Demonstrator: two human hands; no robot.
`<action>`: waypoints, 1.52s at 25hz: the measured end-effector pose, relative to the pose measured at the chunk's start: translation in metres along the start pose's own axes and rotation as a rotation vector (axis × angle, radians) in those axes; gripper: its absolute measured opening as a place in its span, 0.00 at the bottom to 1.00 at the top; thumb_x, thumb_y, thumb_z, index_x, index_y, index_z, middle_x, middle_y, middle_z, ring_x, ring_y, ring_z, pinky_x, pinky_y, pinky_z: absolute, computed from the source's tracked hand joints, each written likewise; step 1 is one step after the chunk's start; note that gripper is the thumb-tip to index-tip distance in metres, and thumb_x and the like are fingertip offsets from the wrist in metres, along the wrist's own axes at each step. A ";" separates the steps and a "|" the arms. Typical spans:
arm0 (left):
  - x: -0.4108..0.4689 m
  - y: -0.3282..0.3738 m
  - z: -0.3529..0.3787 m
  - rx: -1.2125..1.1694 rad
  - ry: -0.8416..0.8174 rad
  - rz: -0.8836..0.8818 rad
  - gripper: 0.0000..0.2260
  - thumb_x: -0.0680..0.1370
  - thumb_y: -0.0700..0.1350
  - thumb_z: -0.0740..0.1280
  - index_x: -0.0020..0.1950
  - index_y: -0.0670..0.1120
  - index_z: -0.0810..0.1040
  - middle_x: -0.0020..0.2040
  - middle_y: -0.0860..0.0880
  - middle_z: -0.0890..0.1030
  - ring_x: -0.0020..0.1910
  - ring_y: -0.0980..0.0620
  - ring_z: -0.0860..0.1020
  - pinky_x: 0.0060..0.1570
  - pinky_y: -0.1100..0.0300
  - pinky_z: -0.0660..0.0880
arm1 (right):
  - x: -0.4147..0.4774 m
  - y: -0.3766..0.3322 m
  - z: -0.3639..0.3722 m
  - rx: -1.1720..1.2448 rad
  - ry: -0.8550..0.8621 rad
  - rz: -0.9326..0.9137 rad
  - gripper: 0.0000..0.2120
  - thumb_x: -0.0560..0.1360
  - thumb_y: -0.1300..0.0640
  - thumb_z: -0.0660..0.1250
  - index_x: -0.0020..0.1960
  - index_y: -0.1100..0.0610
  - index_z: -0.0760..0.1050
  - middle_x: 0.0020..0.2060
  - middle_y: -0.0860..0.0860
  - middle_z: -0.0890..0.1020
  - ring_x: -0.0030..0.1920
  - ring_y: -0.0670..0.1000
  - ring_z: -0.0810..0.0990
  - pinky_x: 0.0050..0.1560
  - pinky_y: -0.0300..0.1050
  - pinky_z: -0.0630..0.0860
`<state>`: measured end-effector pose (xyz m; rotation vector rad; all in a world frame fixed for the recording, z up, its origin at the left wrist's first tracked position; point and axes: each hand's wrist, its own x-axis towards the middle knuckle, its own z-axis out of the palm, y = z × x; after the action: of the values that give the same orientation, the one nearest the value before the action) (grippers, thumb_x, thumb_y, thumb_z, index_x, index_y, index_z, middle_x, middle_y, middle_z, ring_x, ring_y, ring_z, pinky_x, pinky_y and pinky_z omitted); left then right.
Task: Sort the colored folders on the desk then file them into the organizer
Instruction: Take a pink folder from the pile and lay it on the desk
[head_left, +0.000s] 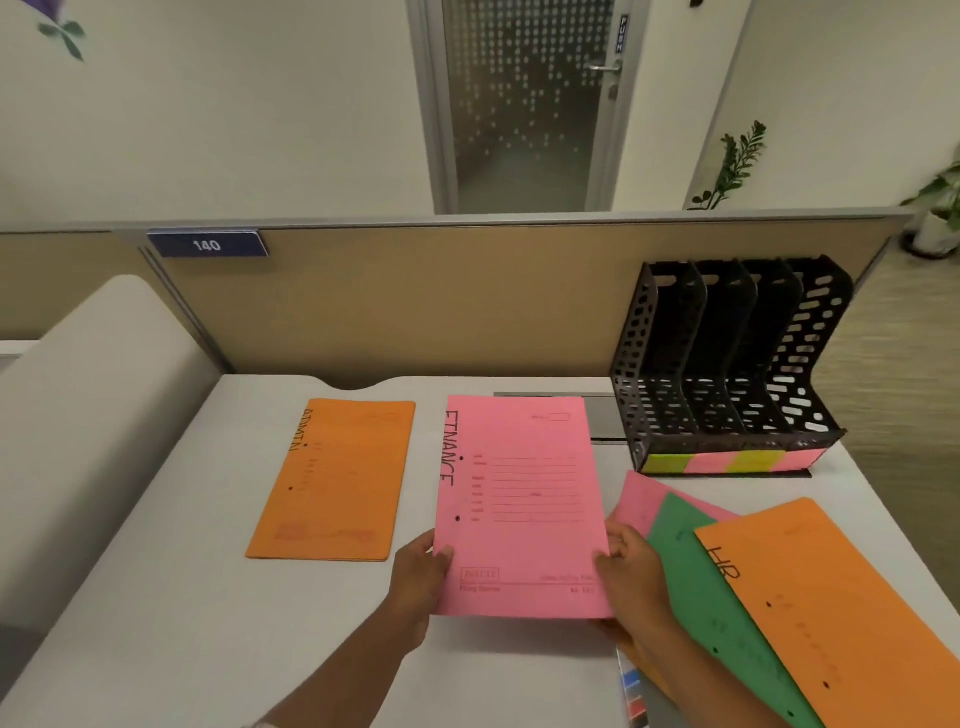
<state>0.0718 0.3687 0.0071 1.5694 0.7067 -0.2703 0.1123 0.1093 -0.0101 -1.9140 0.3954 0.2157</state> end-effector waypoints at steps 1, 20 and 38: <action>0.010 0.003 -0.005 0.018 0.013 -0.001 0.21 0.85 0.38 0.55 0.57 0.55 0.85 0.50 0.52 0.90 0.48 0.49 0.88 0.40 0.54 0.84 | 0.009 -0.006 0.009 -0.034 -0.003 -0.004 0.14 0.79 0.66 0.65 0.59 0.51 0.78 0.46 0.49 0.85 0.43 0.49 0.85 0.35 0.44 0.82; 0.154 0.005 -0.033 0.089 0.149 0.005 0.15 0.81 0.26 0.57 0.57 0.35 0.82 0.47 0.43 0.85 0.39 0.49 0.84 0.31 0.65 0.80 | 0.123 -0.019 0.106 -0.389 -0.098 0.076 0.17 0.80 0.64 0.58 0.65 0.52 0.75 0.52 0.52 0.84 0.46 0.52 0.82 0.33 0.37 0.74; 0.150 -0.015 -0.021 0.617 0.245 0.107 0.17 0.82 0.42 0.66 0.70 0.42 0.76 0.65 0.43 0.78 0.64 0.43 0.78 0.65 0.49 0.79 | 0.104 -0.033 0.092 -0.583 -0.262 -0.024 0.24 0.78 0.58 0.67 0.73 0.56 0.67 0.66 0.55 0.75 0.64 0.55 0.76 0.62 0.48 0.76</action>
<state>0.1752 0.4298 -0.0865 2.2498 0.7662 -0.2292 0.2244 0.1883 -0.0506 -2.4175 0.1361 0.6113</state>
